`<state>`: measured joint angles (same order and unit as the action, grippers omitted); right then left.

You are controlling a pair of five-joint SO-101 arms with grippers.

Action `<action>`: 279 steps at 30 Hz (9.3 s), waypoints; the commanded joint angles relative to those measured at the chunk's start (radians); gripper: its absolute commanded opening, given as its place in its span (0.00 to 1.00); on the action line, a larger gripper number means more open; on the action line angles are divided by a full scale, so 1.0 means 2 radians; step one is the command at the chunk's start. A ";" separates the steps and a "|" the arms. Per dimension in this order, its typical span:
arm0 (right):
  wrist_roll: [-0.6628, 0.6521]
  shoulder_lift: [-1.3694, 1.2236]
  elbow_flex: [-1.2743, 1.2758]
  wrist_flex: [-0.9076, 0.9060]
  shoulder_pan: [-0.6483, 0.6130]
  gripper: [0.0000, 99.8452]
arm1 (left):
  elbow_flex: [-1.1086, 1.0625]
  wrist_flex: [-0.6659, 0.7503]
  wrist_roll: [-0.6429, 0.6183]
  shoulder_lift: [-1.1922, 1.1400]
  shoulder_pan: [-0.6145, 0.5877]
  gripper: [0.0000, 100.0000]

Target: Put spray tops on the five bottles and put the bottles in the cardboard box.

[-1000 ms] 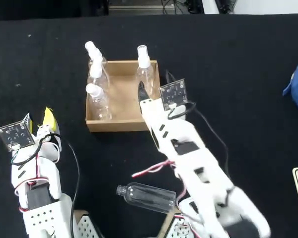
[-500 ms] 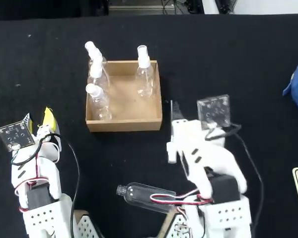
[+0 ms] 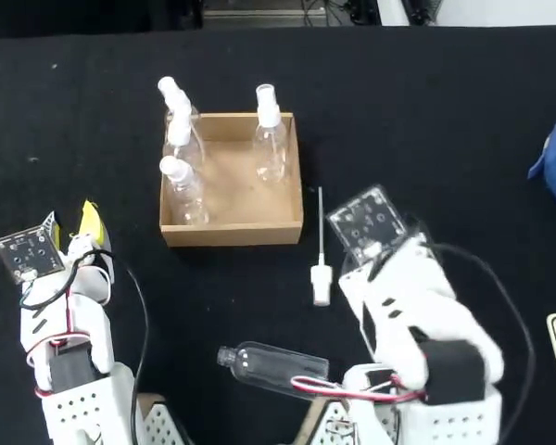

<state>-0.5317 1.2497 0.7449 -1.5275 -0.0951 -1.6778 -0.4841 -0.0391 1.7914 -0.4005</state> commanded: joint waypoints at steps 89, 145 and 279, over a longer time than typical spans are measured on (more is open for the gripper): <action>0.213 -0.199 0.153 0.305 -0.425 0.01 | 0.002 0.061 -0.065 -0.003 -0.142 0.03; 0.191 -0.051 0.095 0.149 -0.059 0.15 | 0.274 -0.368 0.230 -0.200 -0.113 0.21; 0.294 -0.185 0.217 0.280 -0.097 0.27 | 0.293 -0.324 0.249 -0.334 -0.215 0.03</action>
<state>0.0130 0.8938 1.1715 -1.0319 -0.2209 -1.0932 -1.1500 0.5301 1.0457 -0.8823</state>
